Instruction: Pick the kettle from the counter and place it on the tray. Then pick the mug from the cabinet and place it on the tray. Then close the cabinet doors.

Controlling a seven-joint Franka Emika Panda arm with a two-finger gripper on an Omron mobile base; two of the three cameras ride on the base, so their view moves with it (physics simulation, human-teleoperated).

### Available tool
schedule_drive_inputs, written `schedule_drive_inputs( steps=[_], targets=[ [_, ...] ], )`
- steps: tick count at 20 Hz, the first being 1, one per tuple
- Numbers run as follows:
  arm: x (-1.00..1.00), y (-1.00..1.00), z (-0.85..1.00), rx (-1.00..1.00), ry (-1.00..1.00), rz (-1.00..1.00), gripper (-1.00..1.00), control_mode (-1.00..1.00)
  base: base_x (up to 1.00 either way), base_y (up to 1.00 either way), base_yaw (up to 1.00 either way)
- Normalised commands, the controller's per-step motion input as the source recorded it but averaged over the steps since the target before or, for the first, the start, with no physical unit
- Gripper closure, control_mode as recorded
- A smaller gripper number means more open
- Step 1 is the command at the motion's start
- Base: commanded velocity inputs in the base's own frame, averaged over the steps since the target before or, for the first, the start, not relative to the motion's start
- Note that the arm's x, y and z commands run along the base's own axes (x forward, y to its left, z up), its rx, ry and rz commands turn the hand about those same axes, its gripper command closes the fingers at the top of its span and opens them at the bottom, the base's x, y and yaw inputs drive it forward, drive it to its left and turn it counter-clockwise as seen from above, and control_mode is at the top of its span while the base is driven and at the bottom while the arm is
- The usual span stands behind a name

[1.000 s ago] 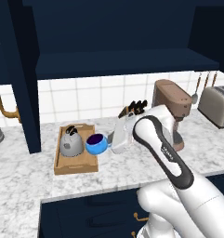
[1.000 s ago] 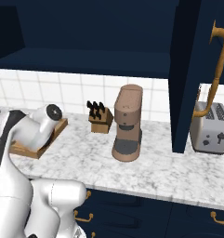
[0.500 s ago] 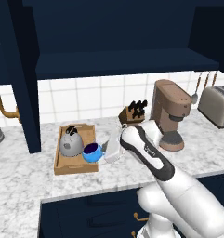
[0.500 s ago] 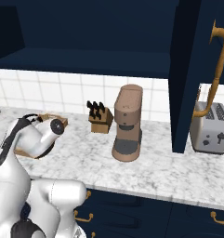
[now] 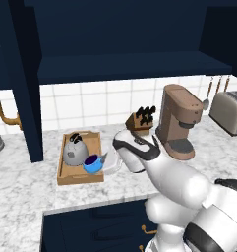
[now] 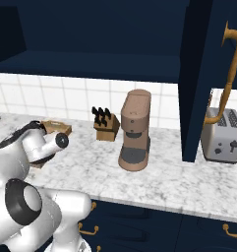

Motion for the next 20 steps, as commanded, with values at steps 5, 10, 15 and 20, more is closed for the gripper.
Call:
schedule_drive_inputs(
  steps=[5, 10, 15, 20],
  targets=[
    [0.51, 0.18, -0.35, 0.00, 0.00, 0.02, 1.00, -1.00, 0.00, 0.00, 0.00],
    [0.39, 0.21, -0.41, 0.00, 0.00, 0.02, 1.00, -1.00, 0.00, 0.00, 0.00],
    [0.19, 0.26, -0.35, 0.00, 0.00, 0.02, 1.00, -1.00, 0.00, 0.00, 0.00],
    [-0.23, 0.10, -0.09, 0.00, 0.04, 0.04, -1.00, -1.00, 0.00, 0.00, 0.00]
  ],
)
